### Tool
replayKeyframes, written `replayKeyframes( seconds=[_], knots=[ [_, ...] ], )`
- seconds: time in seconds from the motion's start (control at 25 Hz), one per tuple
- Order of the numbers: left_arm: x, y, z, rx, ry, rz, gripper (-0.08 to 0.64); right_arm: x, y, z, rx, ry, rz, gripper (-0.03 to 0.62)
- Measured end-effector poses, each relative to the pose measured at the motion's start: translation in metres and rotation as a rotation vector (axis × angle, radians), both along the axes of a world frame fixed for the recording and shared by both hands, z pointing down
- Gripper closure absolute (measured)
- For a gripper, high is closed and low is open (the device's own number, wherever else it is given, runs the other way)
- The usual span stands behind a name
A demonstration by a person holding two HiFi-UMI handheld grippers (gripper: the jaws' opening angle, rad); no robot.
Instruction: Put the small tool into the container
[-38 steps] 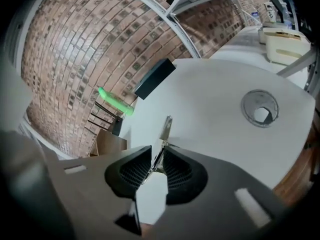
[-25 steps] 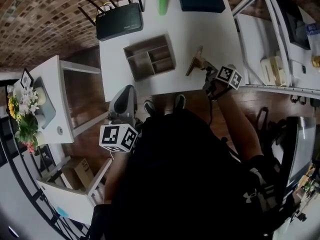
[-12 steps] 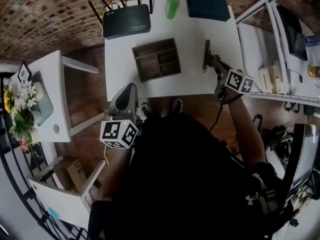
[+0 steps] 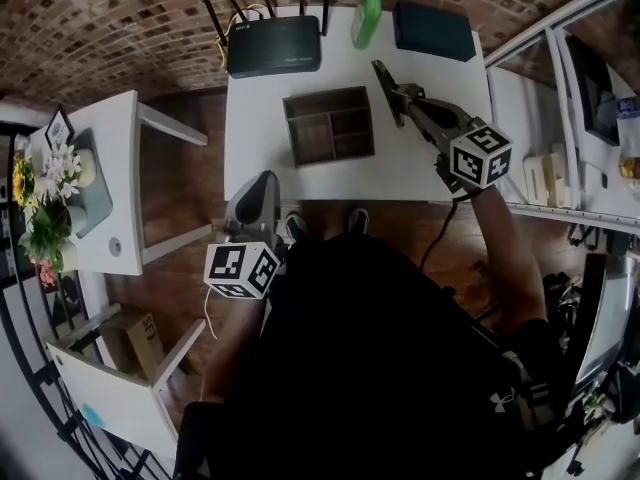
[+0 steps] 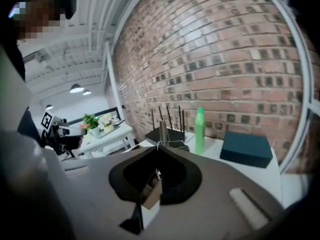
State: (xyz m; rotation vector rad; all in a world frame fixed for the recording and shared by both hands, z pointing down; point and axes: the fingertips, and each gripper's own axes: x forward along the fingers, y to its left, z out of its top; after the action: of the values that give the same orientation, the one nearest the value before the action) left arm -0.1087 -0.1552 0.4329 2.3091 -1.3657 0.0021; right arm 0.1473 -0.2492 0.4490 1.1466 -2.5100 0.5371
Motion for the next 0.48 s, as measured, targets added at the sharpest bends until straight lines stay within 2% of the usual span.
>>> replayKeyframes(
  seconds=[0.28,0.48],
  knots=[
    [-0.024,0.011,0.004,-0.014,-0.003,-0.075,0.552,-0.083,-0.010,-0.011,0.167,0.309,-0.426,0.578],
    [-0.040,0.019,0.010,-0.028,-0.004,-0.138,0.552,-0.127,-0.007,0.010,0.218,0.453,-0.613,0.578]
  ],
)
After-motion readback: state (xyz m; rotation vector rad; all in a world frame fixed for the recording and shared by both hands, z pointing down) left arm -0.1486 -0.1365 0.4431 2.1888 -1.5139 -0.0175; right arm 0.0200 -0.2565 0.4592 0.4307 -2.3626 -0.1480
